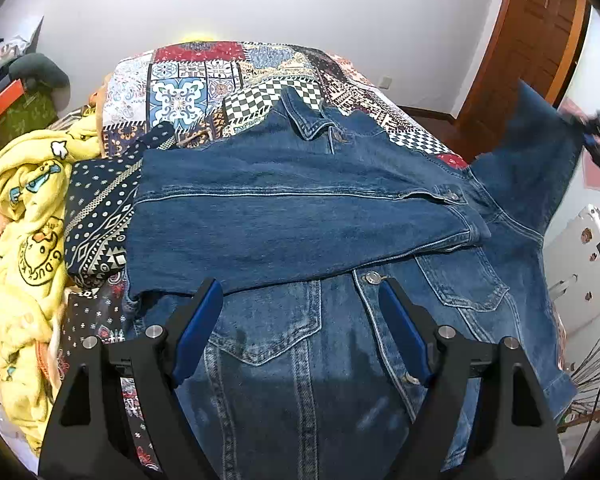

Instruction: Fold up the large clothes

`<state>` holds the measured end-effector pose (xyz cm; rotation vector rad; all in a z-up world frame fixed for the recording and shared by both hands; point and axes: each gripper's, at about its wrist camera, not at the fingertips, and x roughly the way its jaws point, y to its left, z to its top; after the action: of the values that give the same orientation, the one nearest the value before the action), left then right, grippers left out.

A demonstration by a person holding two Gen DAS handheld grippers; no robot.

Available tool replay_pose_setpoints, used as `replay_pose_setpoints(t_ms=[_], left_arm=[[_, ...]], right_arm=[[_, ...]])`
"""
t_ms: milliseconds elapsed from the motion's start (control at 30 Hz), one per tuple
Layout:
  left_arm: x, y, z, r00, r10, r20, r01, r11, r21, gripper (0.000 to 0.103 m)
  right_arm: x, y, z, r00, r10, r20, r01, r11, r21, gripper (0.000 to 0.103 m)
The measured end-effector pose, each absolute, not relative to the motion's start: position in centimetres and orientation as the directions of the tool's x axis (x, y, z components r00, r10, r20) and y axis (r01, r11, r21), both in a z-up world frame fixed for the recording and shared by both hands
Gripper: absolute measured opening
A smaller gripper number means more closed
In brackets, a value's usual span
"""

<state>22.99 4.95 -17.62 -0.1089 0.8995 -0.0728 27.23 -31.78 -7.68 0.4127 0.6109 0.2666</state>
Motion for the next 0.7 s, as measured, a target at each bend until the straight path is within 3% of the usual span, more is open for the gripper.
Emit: replay_pose_setpoints(t_ms=[100, 233, 433, 700], left_arm=[[22.3, 5.4, -17.3, 0.625, -0.101, -0.774, 0.018, 0.993, -0.114, 0.080], [21.4, 6.2, -17.1, 0.626, -0.101, -0.773, 0.015, 0.993, -0.118, 0.080], [20.7, 6.3, -16.9, 0.622, -0.098, -0.777, 0.025, 0.994, -0.105, 0.080], [23.1, 2.2, -15.1, 0.630, -0.138, -0.764, 0.127, 0.989, -0.074, 0.080]], right_arm=[[27.7, -26.8, -8.6, 0.731, 0.443, -0.519, -0.223, 0.874, 0.431, 0.013], [29.0, -21.2, -13.5, 0.590, 0.516, -0.621, -0.281, 0.852, 0.441, 0.011], [29.3, -16.7, -20.6, 0.387, 0.508, -0.770, -0.276, 0.860, 0.429, 0.012], [27.5, -19.1, -21.1, 0.251, 0.552, -0.795, -0.309, 0.824, 0.475, 0.018]])
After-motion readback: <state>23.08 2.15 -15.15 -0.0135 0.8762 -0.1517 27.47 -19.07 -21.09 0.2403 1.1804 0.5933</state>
